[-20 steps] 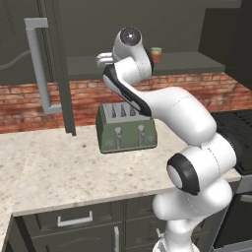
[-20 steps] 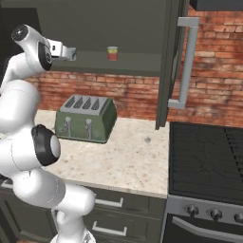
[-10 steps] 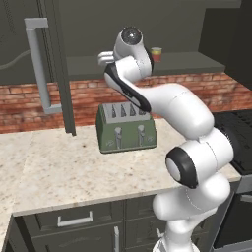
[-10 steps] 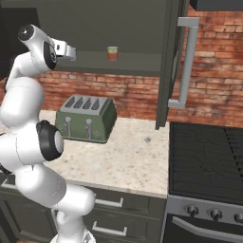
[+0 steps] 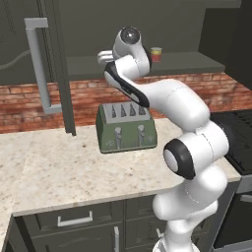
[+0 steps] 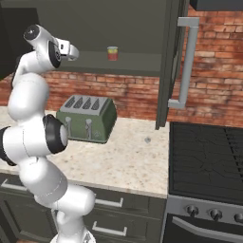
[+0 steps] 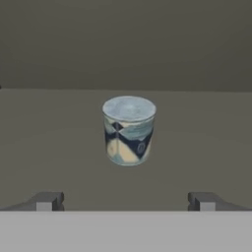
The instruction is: Restock the canned food cabinet by taking the new fresh canned food from the counter and placing it in the cabinet. Then, take the old canned food from the cabinet and place it on the counter.
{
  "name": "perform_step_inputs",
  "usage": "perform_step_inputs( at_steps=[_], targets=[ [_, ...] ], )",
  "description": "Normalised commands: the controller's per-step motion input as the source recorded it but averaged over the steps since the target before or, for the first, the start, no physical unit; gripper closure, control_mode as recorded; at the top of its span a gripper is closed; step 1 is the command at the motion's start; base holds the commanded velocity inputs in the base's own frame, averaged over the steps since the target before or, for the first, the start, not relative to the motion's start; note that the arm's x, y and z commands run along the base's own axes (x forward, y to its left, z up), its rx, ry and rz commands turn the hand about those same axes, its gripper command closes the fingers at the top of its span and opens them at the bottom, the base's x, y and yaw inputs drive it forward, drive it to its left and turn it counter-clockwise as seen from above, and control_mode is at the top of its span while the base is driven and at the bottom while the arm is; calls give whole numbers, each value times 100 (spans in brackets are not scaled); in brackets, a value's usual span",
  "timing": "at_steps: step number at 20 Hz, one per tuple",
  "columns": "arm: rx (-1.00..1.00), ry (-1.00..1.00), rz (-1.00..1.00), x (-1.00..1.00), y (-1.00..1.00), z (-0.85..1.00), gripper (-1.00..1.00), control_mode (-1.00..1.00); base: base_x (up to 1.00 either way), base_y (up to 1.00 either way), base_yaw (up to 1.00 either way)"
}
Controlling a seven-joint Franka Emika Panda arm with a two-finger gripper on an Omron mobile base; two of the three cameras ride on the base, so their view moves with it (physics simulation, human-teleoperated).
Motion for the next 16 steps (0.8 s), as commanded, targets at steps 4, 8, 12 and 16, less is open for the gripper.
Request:
perform_step_inputs(
  at_steps=[4,8,12,16],
  targets=[
    [0,0,0,24,0,-3,-100,-100,0,0,0],
    [0,0,0,23,0,-3,-100,-100,0,0,0],
    [0,0,0,27,0,-4,-100,-100,0,0,0],
    [0,0,0,29,0,-3,-100,-100,0,0,0]
  ],
)
